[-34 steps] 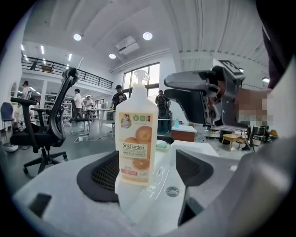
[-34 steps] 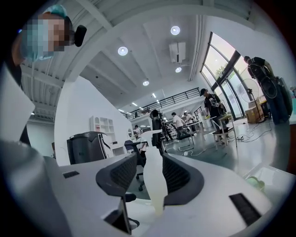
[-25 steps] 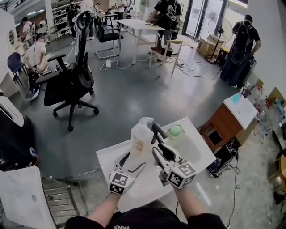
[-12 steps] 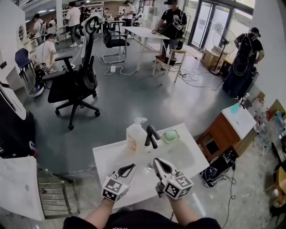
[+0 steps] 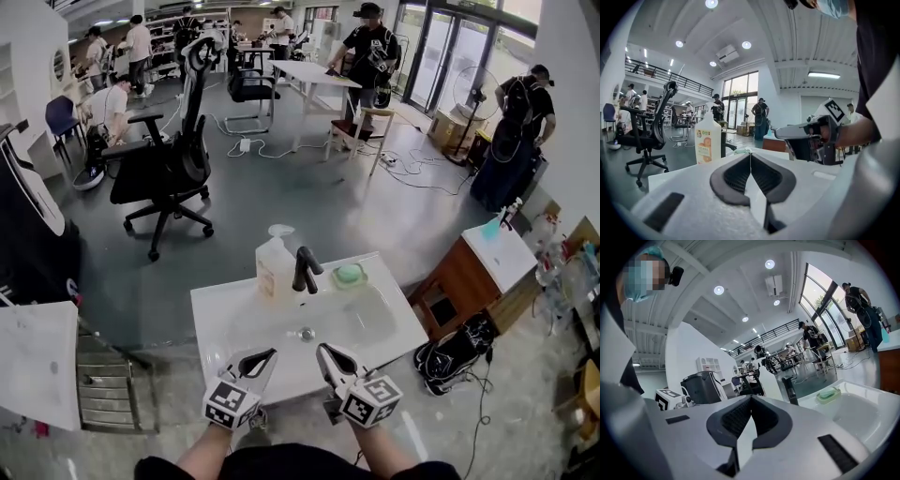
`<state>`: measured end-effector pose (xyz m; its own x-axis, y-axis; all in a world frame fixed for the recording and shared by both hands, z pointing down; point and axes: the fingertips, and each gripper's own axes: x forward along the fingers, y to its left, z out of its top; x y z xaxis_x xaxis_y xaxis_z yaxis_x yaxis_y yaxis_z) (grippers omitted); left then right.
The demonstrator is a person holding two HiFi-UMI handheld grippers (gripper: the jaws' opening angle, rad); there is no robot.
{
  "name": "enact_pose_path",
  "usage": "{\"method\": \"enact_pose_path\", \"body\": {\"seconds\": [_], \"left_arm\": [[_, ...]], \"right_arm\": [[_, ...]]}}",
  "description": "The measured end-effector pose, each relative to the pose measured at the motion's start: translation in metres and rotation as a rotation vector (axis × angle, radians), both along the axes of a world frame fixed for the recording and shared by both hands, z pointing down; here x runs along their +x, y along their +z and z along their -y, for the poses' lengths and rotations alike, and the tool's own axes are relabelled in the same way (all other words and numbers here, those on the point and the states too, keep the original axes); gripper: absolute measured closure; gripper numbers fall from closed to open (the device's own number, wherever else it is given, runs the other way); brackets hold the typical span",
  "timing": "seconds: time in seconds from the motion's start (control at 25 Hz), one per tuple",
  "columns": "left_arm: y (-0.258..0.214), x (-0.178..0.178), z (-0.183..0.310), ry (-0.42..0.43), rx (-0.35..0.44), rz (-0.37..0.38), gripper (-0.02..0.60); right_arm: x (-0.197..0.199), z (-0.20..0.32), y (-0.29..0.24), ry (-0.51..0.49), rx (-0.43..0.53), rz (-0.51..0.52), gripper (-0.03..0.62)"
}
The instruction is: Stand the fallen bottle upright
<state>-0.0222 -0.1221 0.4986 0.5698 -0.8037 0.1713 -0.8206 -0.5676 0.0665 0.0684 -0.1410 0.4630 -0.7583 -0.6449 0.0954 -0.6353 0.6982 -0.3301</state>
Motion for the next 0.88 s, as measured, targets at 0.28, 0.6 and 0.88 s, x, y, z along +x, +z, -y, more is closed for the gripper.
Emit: {"method": "enact_pose_path", "body": {"seconds": [0.28, 0.6, 0.88], "left_arm": [[-0.003, 0.002, -0.045, -0.065, 0.004, -0.016, 0.56], [0.011, 0.007, -0.091, -0.092, -0.029, -0.014, 0.561], [0.015, 0.018, -0.117, -0.078, -0.051, -0.013, 0.561]], "right_arm": [[0.01, -0.041, 0.009, -0.03, -0.018, -0.002, 0.592], [0.018, -0.08, 0.032, -0.07, -0.062, -0.015, 0.592], [0.024, -0.103, 0.047, -0.088, -0.094, -0.039, 0.592]]}}
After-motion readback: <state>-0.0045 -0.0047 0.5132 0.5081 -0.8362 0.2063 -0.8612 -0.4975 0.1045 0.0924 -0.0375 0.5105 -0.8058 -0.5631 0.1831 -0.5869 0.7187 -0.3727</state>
